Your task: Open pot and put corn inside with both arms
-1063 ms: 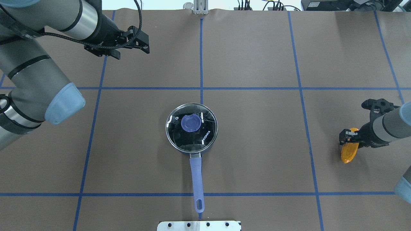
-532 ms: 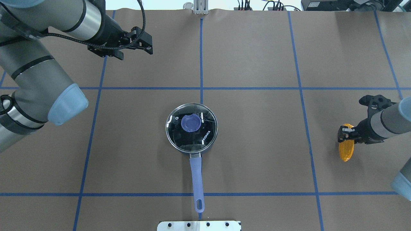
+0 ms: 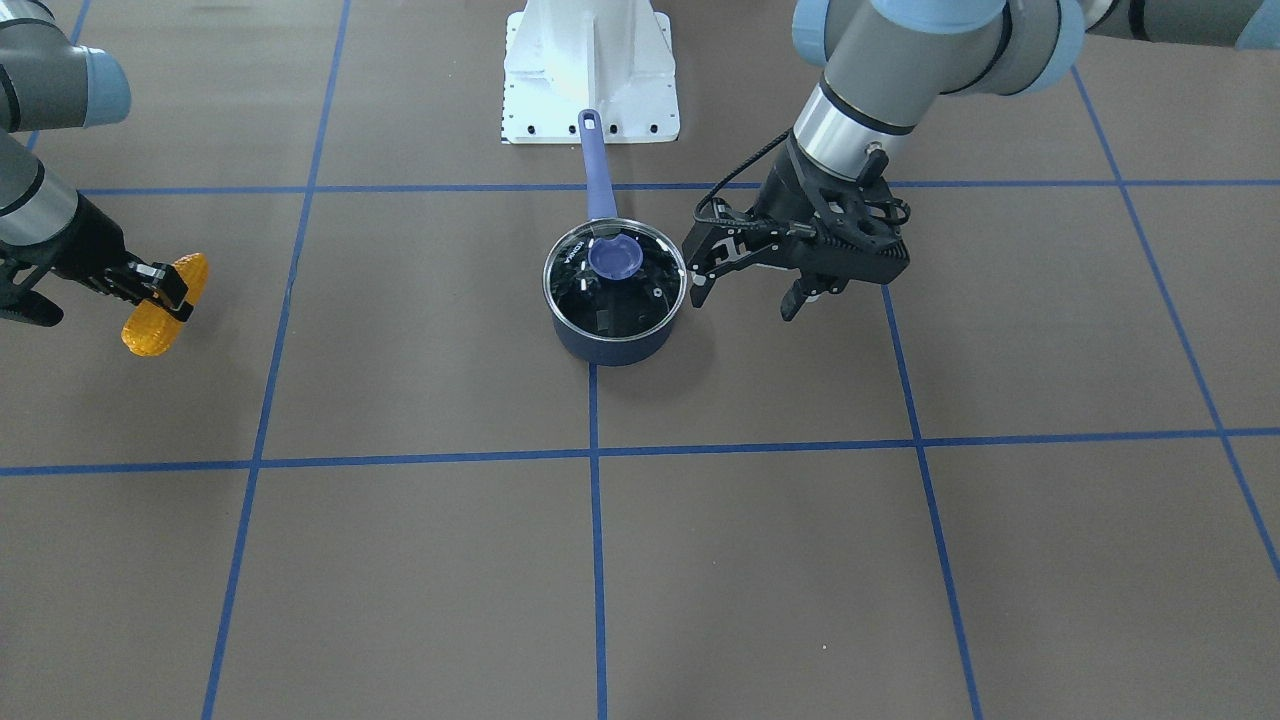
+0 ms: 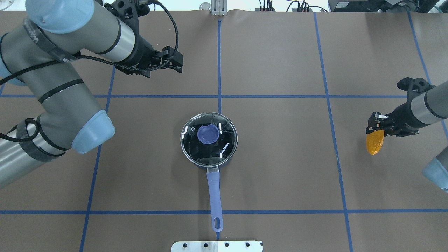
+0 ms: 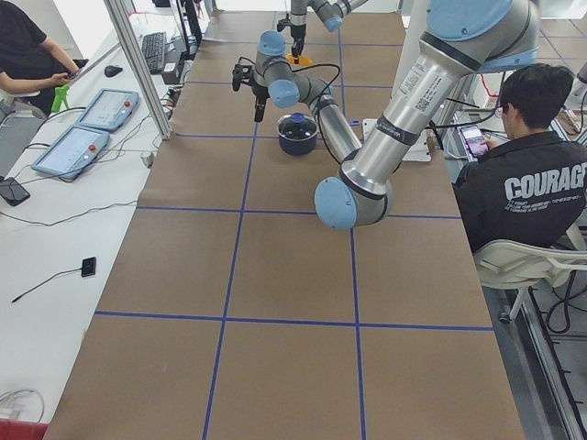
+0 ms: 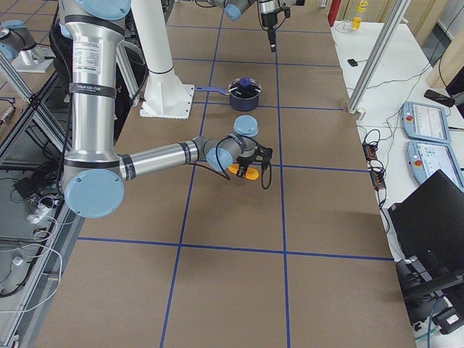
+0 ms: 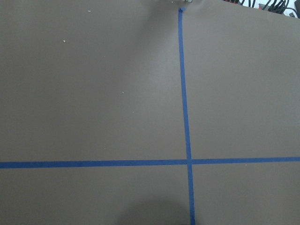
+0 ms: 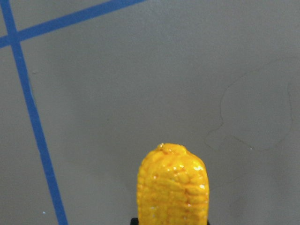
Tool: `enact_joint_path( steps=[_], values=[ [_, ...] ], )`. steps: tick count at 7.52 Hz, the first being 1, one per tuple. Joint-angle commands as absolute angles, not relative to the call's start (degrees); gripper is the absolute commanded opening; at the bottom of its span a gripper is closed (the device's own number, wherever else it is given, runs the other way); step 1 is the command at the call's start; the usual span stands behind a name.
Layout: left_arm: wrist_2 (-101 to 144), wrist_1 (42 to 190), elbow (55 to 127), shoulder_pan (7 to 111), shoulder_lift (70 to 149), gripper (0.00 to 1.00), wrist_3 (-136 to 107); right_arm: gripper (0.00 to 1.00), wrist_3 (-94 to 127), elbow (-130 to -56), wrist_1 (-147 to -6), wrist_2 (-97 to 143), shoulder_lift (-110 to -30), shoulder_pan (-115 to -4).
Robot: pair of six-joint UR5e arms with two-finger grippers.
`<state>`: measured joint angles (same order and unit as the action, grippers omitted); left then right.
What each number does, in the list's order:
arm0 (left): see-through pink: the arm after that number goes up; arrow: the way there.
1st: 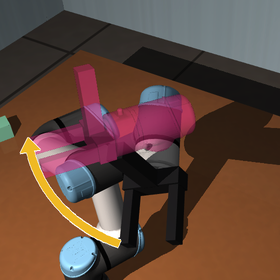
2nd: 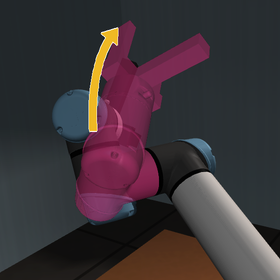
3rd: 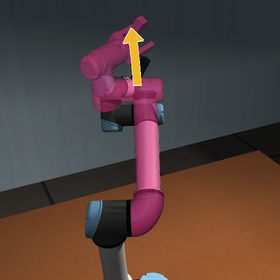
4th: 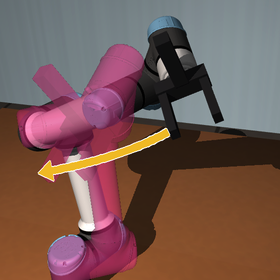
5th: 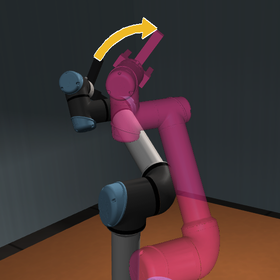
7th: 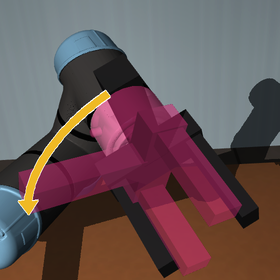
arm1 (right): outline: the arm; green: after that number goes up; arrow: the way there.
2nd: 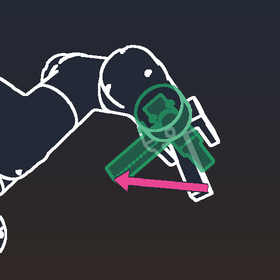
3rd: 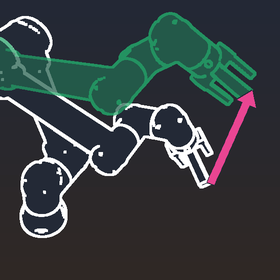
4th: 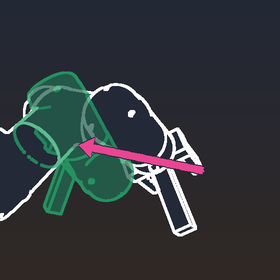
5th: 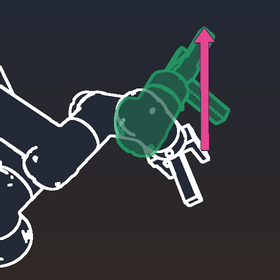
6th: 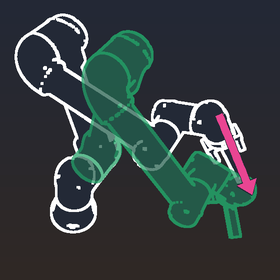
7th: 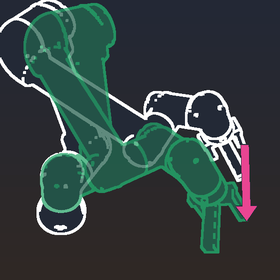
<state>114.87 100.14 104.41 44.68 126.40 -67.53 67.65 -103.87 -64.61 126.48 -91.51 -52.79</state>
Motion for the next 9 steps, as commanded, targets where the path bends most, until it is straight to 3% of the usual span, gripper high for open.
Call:
enact_joint_path(
  steps=[1, 6, 9],
  values=[
    [109.4, 99.7, 104.5, 38.7, 127.2, 0.98, -69.6, 0.39, 66.9, -103.8, -73.8, 126.6, -83.7, -54.5],
    [102.2, 92.3, 105.6, 29.5, 130.3, 0.98, -69.5, 0.4, 63.1, -103.4, -81.7, 126.9, -75.9, -58.1],
    [98.1, 87.0, 105.4, 25.6, 132.6, 0.98, -69.3, 0.4, 62.3, -102.8, -81.9, 127.1, -75.8, -58.4]
  ],
)
